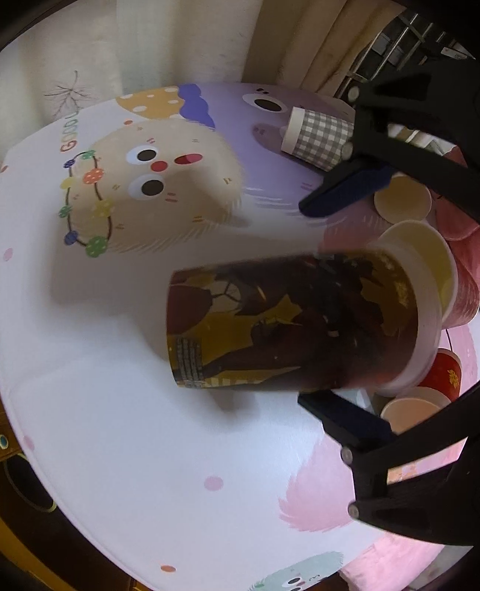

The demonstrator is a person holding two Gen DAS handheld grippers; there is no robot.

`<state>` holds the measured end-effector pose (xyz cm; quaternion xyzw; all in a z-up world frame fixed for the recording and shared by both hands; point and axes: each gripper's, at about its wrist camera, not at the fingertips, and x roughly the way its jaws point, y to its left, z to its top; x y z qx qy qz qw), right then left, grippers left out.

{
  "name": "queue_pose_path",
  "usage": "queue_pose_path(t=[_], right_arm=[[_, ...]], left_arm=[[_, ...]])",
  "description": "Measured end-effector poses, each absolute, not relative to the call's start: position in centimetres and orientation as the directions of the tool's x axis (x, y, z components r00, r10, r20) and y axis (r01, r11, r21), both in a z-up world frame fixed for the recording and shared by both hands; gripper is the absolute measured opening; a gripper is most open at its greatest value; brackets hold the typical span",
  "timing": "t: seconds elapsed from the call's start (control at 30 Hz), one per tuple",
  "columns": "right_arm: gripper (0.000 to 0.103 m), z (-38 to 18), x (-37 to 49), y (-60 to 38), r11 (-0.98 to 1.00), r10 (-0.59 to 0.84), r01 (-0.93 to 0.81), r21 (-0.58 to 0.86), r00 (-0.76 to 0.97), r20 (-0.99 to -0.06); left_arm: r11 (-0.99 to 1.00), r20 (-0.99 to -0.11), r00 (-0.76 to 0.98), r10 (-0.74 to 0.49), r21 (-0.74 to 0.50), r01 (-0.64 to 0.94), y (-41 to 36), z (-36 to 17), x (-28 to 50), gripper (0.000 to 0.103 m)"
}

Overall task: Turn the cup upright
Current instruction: 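Lift the Iron Man cup with the left tool and roll it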

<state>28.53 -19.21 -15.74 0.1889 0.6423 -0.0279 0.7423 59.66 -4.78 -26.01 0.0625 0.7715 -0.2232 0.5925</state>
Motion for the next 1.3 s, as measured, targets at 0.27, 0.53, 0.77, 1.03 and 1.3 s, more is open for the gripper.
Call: queue_pose_path(t=[0.27,0.53,0.77,1.03,1.3], right_arm=[[0.103,-15.4,27.2,-20.2,0.914,0.189,0.330,0.237,0.169,-0.967],[0.103,-13.7,24.8,-21.4,0.897,0.180,0.365,0.248,0.210,-0.961],[0.103,-12.0,21.3,-23.2,0.882,0.173,0.388,0.269,0.263,-0.949],[0.103,-9.3,16.1,-26.5,0.836,0.170,0.451,0.314,0.330,-0.928],[0.103,-5.5,11.1,-29.4,0.809,0.119,0.486,0.330,0.414,-0.902]], left_arm=[[0.889,-0.937,-0.281,-0.205,-0.299,0.348,-6.2,-26.0,58.6,0.071],[0.818,-0.943,-0.154,-0.296,-0.334,0.468,-8.7,-19.6,56.1,0.070],[0.708,-0.914,-0.032,-0.404,-0.335,0.622,-9.5,-11.4,51.4,0.070],[0.566,-0.904,-0.041,-0.425,-0.301,0.768,-8.4,-6.4,41.7,0.070],[0.382,-0.945,-0.047,-0.323,-0.175,0.907,-9.0,-6.6,31.4,0.070]])
